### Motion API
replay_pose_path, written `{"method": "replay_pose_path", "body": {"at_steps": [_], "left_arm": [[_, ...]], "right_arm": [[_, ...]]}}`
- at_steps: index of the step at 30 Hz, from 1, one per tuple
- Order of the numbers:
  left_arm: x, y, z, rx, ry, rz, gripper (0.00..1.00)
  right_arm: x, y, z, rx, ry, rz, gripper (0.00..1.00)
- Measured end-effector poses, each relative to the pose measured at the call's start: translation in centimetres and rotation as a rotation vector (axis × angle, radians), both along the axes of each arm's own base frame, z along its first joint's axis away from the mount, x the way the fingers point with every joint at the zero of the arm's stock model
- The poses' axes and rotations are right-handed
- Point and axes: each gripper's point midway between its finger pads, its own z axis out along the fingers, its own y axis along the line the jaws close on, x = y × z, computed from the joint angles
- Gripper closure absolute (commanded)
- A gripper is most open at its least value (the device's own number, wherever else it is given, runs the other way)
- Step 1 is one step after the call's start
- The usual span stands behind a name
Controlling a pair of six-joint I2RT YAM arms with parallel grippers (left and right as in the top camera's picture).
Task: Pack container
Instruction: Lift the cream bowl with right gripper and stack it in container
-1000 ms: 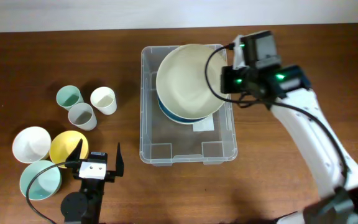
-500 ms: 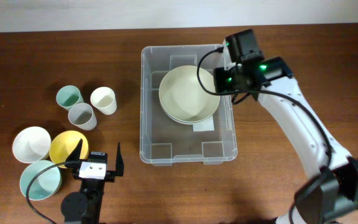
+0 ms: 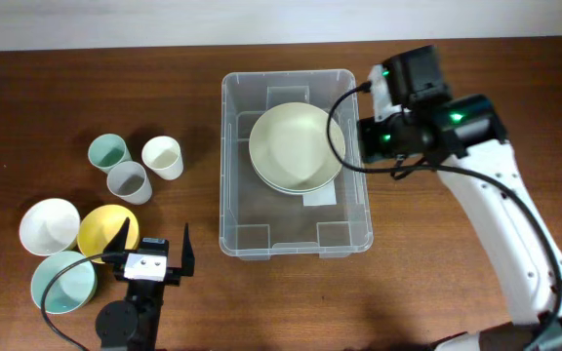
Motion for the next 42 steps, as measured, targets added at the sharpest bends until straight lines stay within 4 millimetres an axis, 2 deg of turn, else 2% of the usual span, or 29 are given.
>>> {"method": "replay_pose_path", "body": {"at_steps": [2, 6, 10, 17, 19, 29, 36, 42], "left_arm": [[0.0, 0.0, 0.0, 0.0, 0.0, 0.0, 0.0], [0.0, 0.0, 0.0, 0.0, 0.0, 0.0, 0.0], [0.0, 0.0, 0.0, 0.0, 0.0, 0.0, 0.0], [0.0, 0.0, 0.0, 0.0, 0.0, 0.0, 0.0], [0.0, 0.0, 0.0, 0.0, 0.0, 0.0, 0.0], [0.0, 0.0, 0.0, 0.0, 0.0, 0.0, 0.0], [0.0, 0.0, 0.0, 0.0, 0.0, 0.0, 0.0], [0.0, 0.0, 0.0, 0.0, 0.0, 0.0, 0.0]], "right_arm": [[-0.4, 0.9, -1.7, -0.027, 0.059, 0.045, 0.96], [-0.9, 2.6, -6.7, -0.084, 0.201, 0.128, 0.96], [-2.4, 4.2, -10.3, -0.132, 0.322, 0.196, 0.96], [-4.3, 6.7, -13.2, -0.16, 0.403, 0.278, 0.96], [-4.3, 7.3, -14.5, -0.165, 0.421, 0.293, 0.96], [-3.1, 8.0, -17.0, -0.17, 0.422, 0.313, 0.96], [-0.7, 8.7, -17.0, -0.162, 0.321, 0.282, 0.96], [-0.4, 8.2, -17.0, -0.185, 0.312, 0.261, 0.96]]}}
